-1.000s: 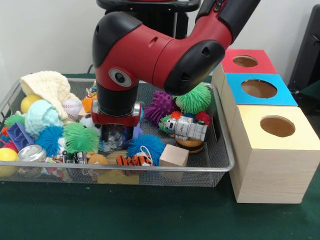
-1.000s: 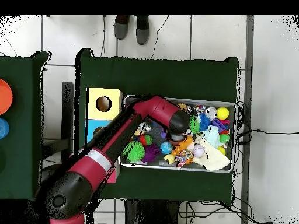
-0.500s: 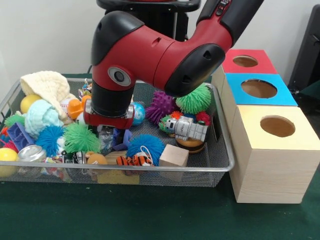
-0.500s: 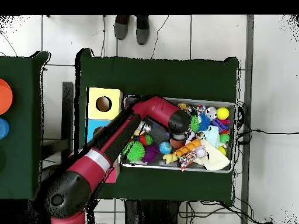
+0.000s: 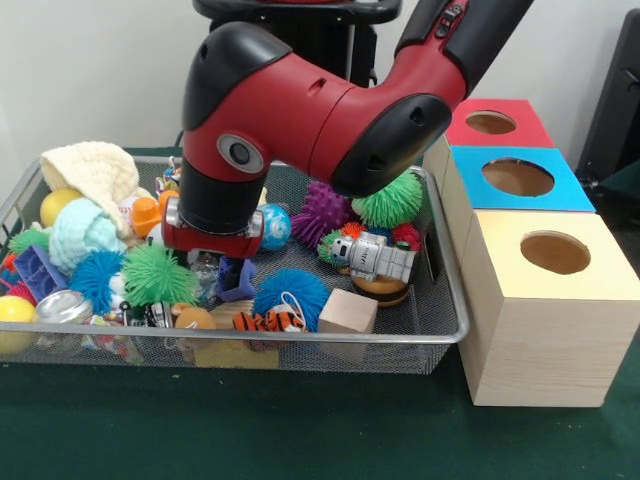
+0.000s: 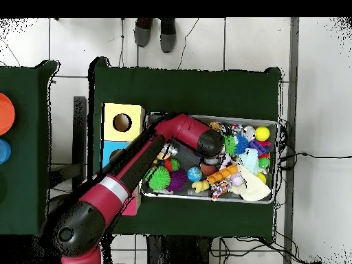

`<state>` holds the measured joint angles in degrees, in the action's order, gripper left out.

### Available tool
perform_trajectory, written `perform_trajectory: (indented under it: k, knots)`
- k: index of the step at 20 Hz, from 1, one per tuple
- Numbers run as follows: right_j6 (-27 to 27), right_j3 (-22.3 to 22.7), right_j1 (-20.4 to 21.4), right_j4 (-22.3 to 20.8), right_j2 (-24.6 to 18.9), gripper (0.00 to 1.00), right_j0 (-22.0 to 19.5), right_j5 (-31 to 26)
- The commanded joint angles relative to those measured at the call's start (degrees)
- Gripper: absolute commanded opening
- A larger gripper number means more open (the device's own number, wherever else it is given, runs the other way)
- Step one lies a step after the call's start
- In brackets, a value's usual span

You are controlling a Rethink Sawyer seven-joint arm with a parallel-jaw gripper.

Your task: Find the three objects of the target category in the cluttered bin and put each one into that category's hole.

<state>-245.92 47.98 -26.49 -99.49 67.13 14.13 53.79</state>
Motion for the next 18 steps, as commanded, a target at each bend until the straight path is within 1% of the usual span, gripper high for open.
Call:
perform_trajectory:
  k: [1,3,9,11,13,14,17,18]
  knots:
    - [5.67,2.03,-9.32,3.00,-8.03,1.00,-2.09,-10.81]
    - [7.24,2.44,-8.52,3.90,-8.75,1.00,-1.95,-11.99]
    - [10.56,1.54,-7.49,4.82,-10.59,1.00,-3.05,-12.47]
    - [11.12,1.18,-7.45,4.67,-10.76,1.00,-3.23,-12.50]
    - [10.00,1.14,-7.62,4.72,-10.57,1.00,-3.19,-12.40]
    - [13.02,1.78,-6.43,6.44,-11.82,0.00,-3.36,-14.94]
    - [10.40,1.48,-7.27,5.42,-10.95,0.00,-3.16,-13.15]
    - [13.01,2.09,-6.39,6.83,-11.80,0.00,-3.13,-15.72]
